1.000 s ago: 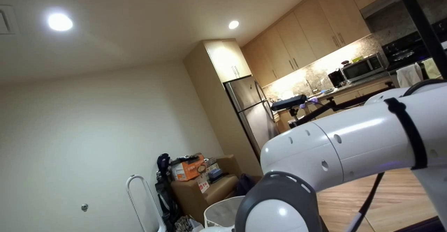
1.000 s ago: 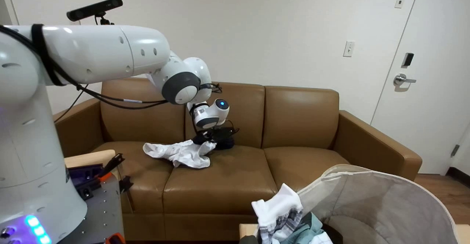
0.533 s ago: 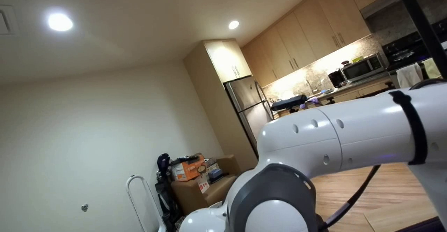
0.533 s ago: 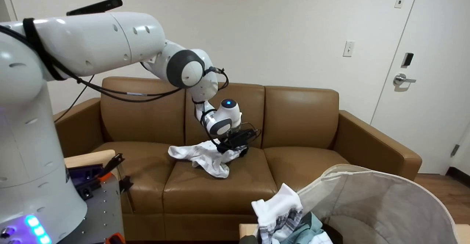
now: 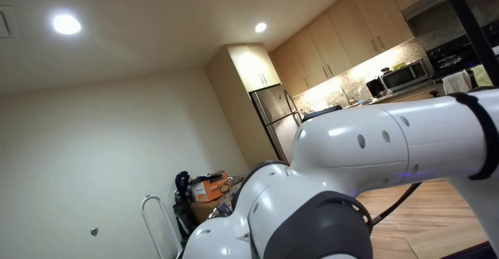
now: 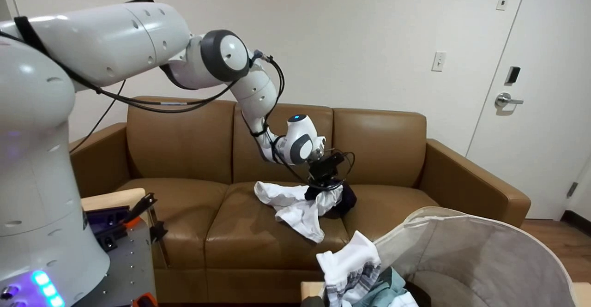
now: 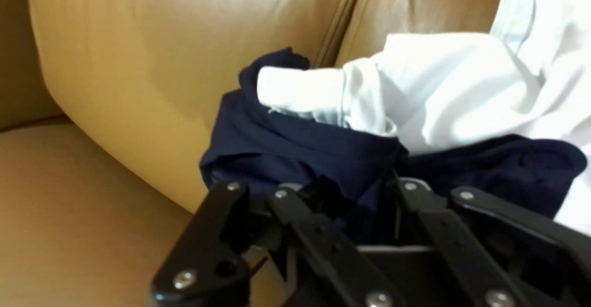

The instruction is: Move the clothes on the chair to the right

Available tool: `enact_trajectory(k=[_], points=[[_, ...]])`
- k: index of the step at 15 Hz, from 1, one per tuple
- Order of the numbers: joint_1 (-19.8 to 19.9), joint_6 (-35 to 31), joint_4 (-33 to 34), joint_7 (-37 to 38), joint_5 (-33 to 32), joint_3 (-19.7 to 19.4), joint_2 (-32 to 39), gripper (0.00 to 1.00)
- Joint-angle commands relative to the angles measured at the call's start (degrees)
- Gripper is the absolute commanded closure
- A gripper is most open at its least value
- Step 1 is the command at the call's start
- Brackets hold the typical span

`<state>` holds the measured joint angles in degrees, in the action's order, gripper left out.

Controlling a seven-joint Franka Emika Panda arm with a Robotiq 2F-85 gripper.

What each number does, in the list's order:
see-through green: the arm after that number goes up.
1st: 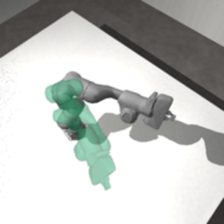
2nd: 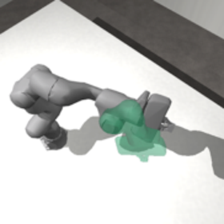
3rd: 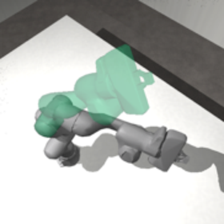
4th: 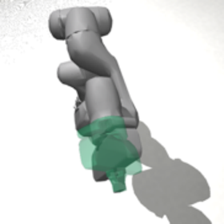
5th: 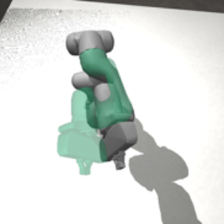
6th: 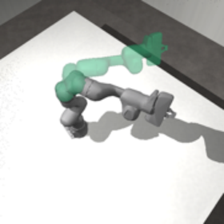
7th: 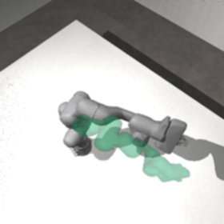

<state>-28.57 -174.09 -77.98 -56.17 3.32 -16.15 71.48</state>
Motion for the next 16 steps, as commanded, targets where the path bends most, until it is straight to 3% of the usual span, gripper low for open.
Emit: enact_trajectory(k=[1, 5, 6, 7, 10, 11, 12, 16], points=[[7.5, -1.0, 3.9, -7.4, -2.3, 14.1, 1.9, 0.96], [16.2, 2.6, 8.7, -19.3, -3.3, 30.9, 7.4, 0.96], [18.3, 4.3, 9.5, -22.4, -3.3, 34.9, 8.9, 0.6], [21.4, 6.1, 10.4, -22.0, -8.1, 39.5, 10.9, 0.58], [27.0, 12.3, 11.0, -29.5, -8.8, 49.3, 15.1, 0.41], [28.4, 15.0, 10.4, -31.7, -8.1, 51.4, 15.7, 0.35], [29.9, 16.0, 5.2, -35.5, -3.7, 52.0, 12.6, 0.28], [32.4, 30.6, 7.2, -37.5, -3.6, 54.7, 13.4, 0.02]])
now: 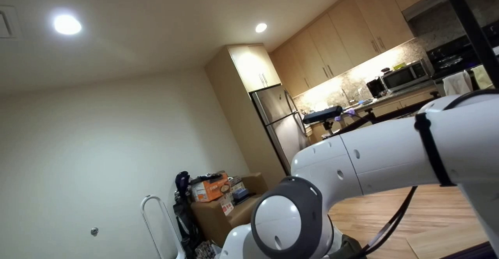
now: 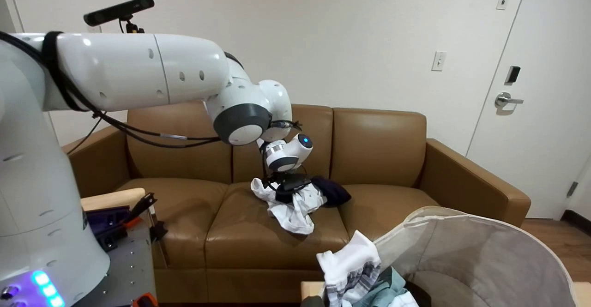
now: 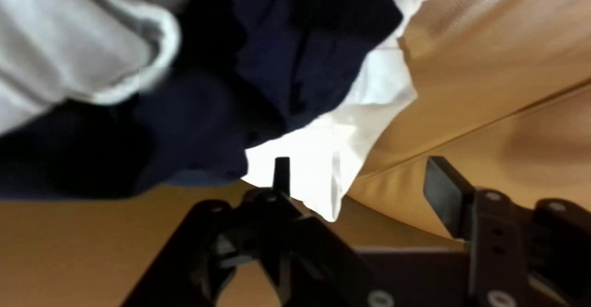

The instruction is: Move the clothes on the chair to the right

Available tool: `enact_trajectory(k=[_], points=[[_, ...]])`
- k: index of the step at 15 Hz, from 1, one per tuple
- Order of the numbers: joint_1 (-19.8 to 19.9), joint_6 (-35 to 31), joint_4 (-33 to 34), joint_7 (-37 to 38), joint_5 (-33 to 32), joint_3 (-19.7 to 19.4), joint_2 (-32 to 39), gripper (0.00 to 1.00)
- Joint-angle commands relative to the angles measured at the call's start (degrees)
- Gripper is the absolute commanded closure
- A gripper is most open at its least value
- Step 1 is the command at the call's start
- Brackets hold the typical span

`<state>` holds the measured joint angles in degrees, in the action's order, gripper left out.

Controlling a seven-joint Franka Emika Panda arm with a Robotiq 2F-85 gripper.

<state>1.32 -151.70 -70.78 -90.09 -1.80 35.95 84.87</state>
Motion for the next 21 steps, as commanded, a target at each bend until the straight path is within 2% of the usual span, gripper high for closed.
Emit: enact_trajectory(k=[1, 4, 8, 10, 11, 12, 14, 15, 17, 18, 21], points=[[1.2, 11.3, 0.9, -2.6, 2.5, 1.1, -1.1, 0.01], [1.6, 16.4, -0.5, 0.8, 0.2, 0.8, -4.4, 0.0], [0.7, 16.5, -3.9, 4.8, -0.4, -0.3, -10.3, 0.0], [1.5, 15.7, -5.3, 1.1, -0.5, 1.8, -11.4, 0.0], [0.5, 15.8, -1.4, 2.1, 0.1, 0.9, -8.3, 0.0], [-1.1, 16.1, -1.5, 0.6, 3.1, -0.7, -9.9, 0.0], [-1.1, 16.1, -2.4, 0.6, 3.1, -0.5, -10.9, 0.0], [-1.8, 17.5, 0.1, 0.0, 3.0, -0.4, -9.2, 0.0], [-5.7, 15.3, -0.7, 9.7, 3.2, -6.5, -12.5, 0.0], [-5.3, 14.6, -1.8, 13.1, 0.7, -6.6, -13.2, 0.0], [-6.4, 10.1, -10.6, 22.9, 0.5, -10.8, -21.9, 0.0]])
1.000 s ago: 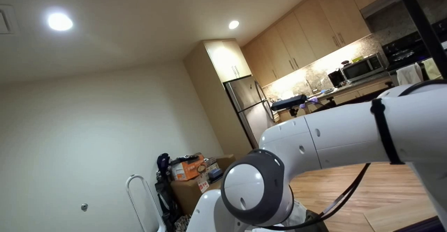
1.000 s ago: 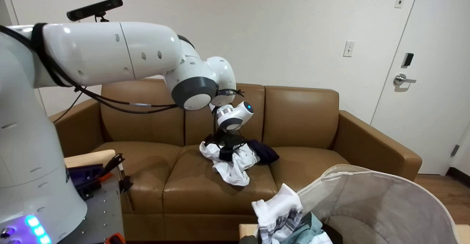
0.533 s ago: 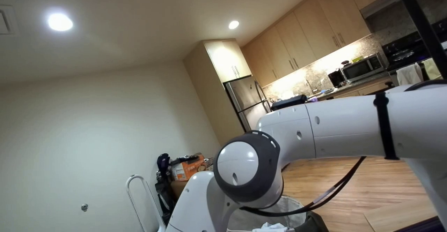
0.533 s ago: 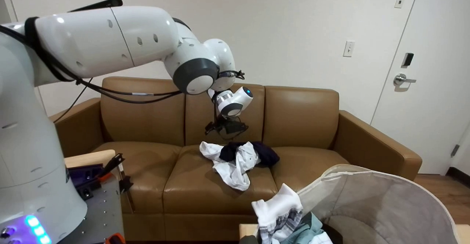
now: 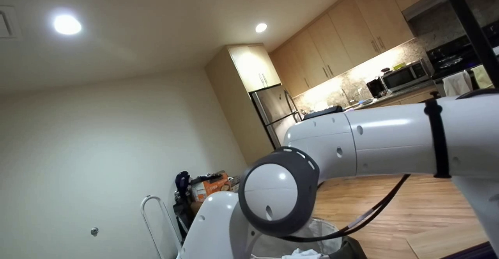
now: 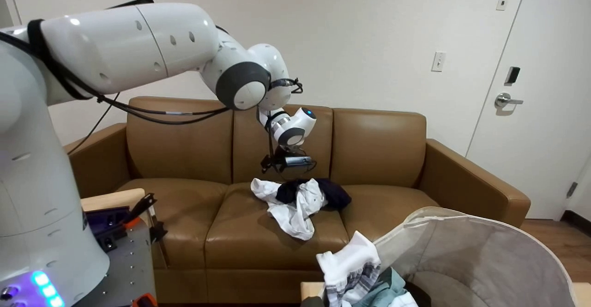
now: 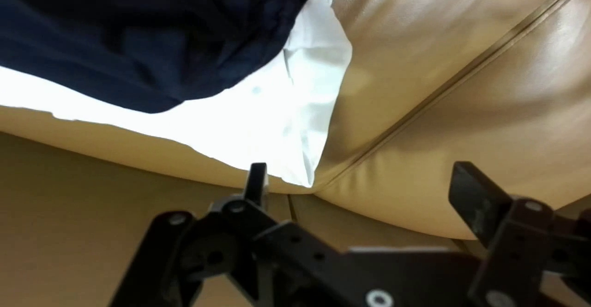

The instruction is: Move the clothes on the chair to the right

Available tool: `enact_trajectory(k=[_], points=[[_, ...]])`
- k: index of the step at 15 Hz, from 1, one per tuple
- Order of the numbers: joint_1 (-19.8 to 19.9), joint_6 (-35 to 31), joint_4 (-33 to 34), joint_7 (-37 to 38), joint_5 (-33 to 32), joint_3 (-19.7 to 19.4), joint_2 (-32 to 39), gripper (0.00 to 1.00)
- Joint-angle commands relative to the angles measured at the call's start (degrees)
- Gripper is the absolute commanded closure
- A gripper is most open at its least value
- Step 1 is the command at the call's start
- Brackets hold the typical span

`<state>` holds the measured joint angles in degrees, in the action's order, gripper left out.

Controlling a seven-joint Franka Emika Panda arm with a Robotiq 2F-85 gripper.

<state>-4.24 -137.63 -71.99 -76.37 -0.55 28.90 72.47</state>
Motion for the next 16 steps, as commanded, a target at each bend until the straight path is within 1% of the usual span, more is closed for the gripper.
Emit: enact_trajectory(k=[1, 4, 5, 6, 7, 8, 9, 11, 12, 13, 15, 16], points=[[-1.5, -5.4, -11.8, 12.4, -0.8, -5.1, -12.0, 0.0], [-3.4, -10.5, -19.5, 21.8, -0.7, -8.8, -20.5, 0.0], [-4.6, -11.6, -21.7, 25.2, -0.6, -10.5, -23.2, 0.0], [-5.6, -11.9, -24.4, 29.1, -1.0, -11.9, -26.2, 0.0], [-6.9, -10.8, -27.1, 32.9, -1.8, -13.5, -28.9, 0.0], [-4.5, -9.3, -18.2, 26.4, -1.2, -9.9, -21.3, 0.0], [-5.1, -9.3, -20.7, 29.2, -1.6, -10.9, -23.8, 0.0], [-5.8, -9.4, -23.8, 31.4, -1.8, -11.7, -26.7, 0.0], [-9.7, -6.5, -21.4, 36.6, -5.1, -16.6, -26.4, 0.0], [-11.5, -6.2, -21.5, 38.8, -8.0, -18.9, -27.1, 0.0], [-14.0, -6.3, -24.2, 44.8, -13.7, -22.9, -30.5, 0.0], [-15.2, -7.2, -28.2, 48.1, -16.8, -24.6, -33.9, 0.0]])
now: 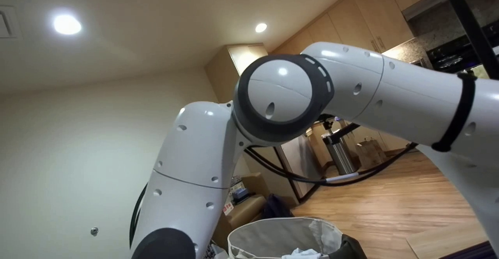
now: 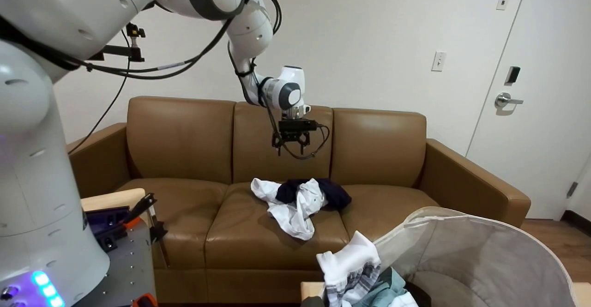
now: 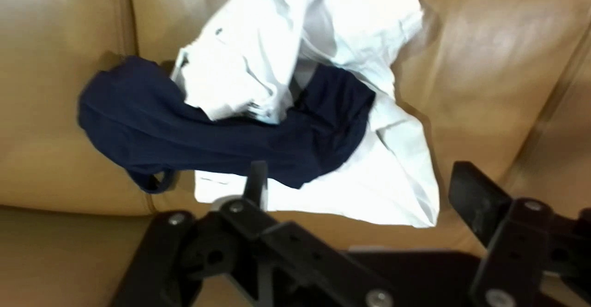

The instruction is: Move the clothes on the chair to the right

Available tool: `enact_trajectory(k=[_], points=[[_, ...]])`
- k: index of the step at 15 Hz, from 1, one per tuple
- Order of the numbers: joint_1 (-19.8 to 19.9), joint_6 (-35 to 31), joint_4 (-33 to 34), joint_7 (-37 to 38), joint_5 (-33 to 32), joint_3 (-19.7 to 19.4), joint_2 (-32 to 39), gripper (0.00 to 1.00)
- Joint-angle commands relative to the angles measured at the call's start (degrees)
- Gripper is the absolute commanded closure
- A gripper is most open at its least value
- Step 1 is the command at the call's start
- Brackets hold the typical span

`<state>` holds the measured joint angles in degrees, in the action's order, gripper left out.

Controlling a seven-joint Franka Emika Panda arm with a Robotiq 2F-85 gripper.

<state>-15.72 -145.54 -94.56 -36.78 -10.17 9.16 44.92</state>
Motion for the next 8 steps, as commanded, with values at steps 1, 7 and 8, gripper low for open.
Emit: enact_trajectory(k=[1, 7, 8], points=[[-5.1, 0.6, -7.6, 12.1, -10.3, -6.6, -8.3, 0.0], [-18.7, 3.5, -26.0, 38.2, -27.7, -20.0, -24.7, 0.0], [-21.8, 5.1, -28.9, 42.5, -29.6, -22.6, -26.9, 0.0]])
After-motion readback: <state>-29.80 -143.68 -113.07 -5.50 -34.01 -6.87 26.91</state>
